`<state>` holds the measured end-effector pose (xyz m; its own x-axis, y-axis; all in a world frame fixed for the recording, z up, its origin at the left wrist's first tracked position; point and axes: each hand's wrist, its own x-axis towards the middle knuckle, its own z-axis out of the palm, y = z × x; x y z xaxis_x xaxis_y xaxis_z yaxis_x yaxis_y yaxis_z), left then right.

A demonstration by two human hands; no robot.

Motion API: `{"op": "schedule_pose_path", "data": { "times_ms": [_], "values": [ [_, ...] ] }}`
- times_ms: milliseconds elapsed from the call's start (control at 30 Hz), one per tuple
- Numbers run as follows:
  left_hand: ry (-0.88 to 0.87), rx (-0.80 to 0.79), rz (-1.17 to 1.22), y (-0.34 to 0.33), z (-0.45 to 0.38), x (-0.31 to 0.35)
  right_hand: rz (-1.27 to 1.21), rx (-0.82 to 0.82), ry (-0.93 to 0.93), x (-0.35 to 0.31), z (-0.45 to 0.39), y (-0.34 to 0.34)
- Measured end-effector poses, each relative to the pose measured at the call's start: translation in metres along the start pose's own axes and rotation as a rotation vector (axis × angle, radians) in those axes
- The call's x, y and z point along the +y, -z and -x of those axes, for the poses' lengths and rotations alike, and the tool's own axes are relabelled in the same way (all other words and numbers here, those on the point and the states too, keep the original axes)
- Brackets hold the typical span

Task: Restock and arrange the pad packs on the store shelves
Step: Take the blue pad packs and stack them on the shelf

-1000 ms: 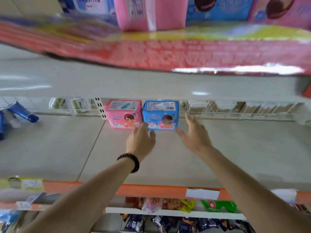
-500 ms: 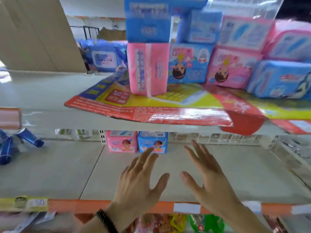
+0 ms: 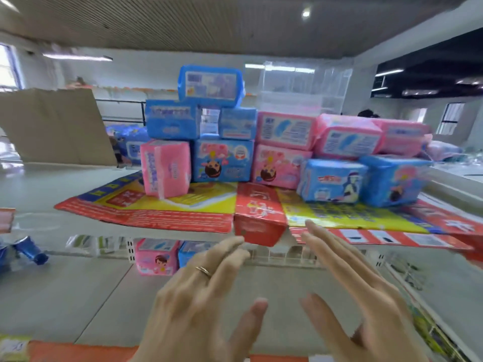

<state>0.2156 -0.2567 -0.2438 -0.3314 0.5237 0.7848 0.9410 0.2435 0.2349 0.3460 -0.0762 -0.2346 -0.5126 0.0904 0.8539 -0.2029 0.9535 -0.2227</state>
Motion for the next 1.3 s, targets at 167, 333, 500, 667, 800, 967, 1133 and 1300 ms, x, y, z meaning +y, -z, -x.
{"op": "schedule_pose_path", "data": {
  "times_ms": [167, 333, 500, 667, 800, 967, 1133, 1300],
  "values": [
    [0.002, 0.055, -0.083, 0.010, -0.019, 0.023, -0.043, -0.001, -0.022, 0.010, -0.014, 0.006],
    [0.055, 0.015, -0.171, 0.015, -0.044, 0.016, -0.034, -0.020, -0.027, 0.013, -0.042, -0.002],
    [0.106, -0.016, -0.202, 0.019, -0.062, -0.011, 0.027, -0.067, -0.030, 0.017, -0.072, -0.018],
    [0.116, -0.009, -0.262, 0.034, -0.079, -0.045, 0.113, -0.099, -0.016, 0.015, -0.104, -0.036],
    [0.115, -0.013, -0.277, 0.051, -0.098, -0.072, 0.162, -0.098, -0.037, 0.009, -0.131, -0.055],
    [0.115, 0.003, -0.265, 0.072, -0.120, -0.108, 0.187, -0.095, -0.068, -0.002, -0.162, -0.073],
    [0.134, 0.049, -0.197, 0.089, -0.138, -0.148, 0.172, -0.127, -0.093, -0.012, -0.191, -0.093],
    [0.161, 0.068, -0.140, 0.102, -0.161, -0.189, 0.232, -0.133, -0.083, -0.020, -0.245, -0.112]
  ]
}}
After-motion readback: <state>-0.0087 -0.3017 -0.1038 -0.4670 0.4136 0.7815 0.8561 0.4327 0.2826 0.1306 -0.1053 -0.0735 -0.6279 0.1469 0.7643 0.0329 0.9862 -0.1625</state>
